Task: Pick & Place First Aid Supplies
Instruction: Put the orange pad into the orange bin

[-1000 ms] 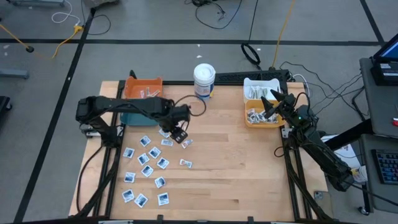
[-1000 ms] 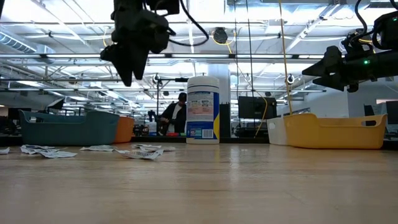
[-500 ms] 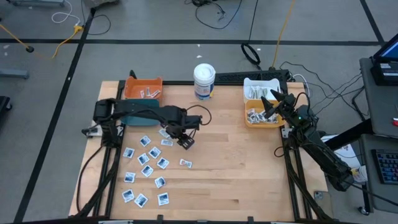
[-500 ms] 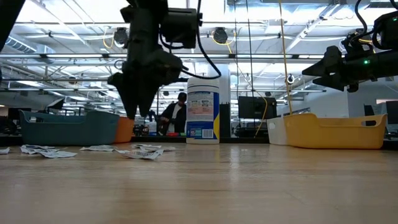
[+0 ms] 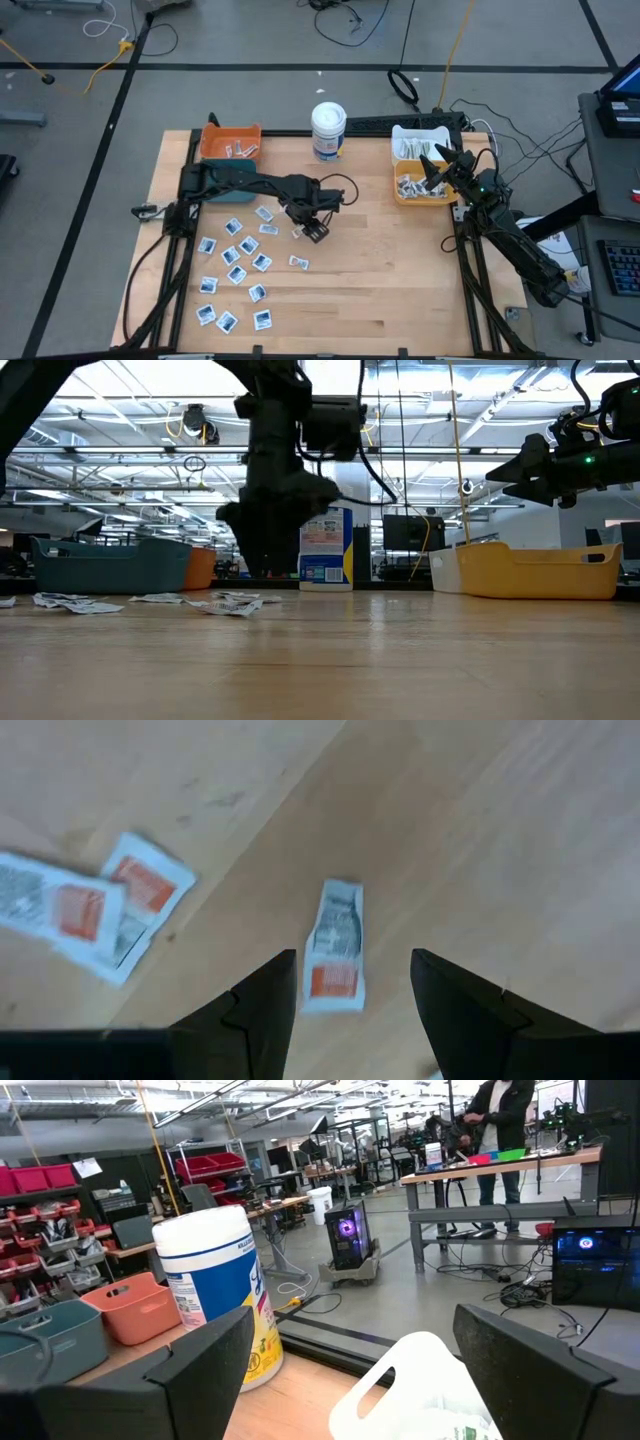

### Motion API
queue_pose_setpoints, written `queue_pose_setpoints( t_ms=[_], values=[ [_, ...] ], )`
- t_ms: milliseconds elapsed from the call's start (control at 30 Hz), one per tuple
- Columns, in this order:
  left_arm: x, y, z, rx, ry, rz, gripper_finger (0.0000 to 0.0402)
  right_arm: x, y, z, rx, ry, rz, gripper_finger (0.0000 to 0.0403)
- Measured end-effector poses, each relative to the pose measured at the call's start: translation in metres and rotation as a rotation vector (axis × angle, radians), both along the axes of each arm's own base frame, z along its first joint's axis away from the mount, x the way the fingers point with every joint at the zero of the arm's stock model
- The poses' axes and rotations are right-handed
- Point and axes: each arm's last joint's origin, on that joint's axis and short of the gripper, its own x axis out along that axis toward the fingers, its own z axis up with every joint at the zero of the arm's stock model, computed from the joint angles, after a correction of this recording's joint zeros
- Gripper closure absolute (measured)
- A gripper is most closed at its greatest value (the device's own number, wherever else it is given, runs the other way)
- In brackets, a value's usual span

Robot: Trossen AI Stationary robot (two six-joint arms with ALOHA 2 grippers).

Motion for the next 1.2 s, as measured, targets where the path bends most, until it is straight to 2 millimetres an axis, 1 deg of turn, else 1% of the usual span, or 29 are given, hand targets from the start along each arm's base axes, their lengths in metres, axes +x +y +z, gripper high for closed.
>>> queue_pose_setpoints(
  t_ms=[267,367,433,500,733,767,900,1000,1200],
  values=[
    [0.007,-0.009,-0.025,0.046,0.038,-0.034,0.0199,0.0,0.0,0.0,0.0,0.001,0.0,0.0066],
    [0.007,-0.011,-0.026,0.078,0.046,-0.042,0.0208,0.0,0.0,0.0,0.0,0.0,0.0,0.0066],
    [0.008,-0.012,-0.026,0.091,0.043,-0.044,0.0227,0.0,0.0,0.0,0.0,0.0,0.0,0.0066],
    [0.008,-0.011,-0.026,0.095,0.044,-0.044,0.0256,0.0,0.0,0.0,0.0,0.0,0.0,0.0066],
    [0.008,-0.012,-0.026,0.082,0.042,-0.052,0.0383,0.0,0.0,0.0,0.0,0.0,0.0,0.0066],
    [0.008,-0.012,-0.026,0.077,0.041,-0.055,0.0391,0.0,0.0,0.0,0.0,0.0,0.0,0.0066],
    [0.007,-0.01,-0.026,0.055,0.047,-0.052,0.0392,0.0,0.0,0.0,0.0,0.0,0.0,0.0066],
    [0.005,-0.007,-0.019,-0.005,0.036,-0.044,0.0397,0.0,0.0,0.0,0.0,0.0,0.0,0.0066],
    [-0.002,0.001,0.015,-0.058,-0.051,-0.015,0.0398,0.0,0.0,0.0,0.0,0.0,0.0,0.0066]
  ],
)
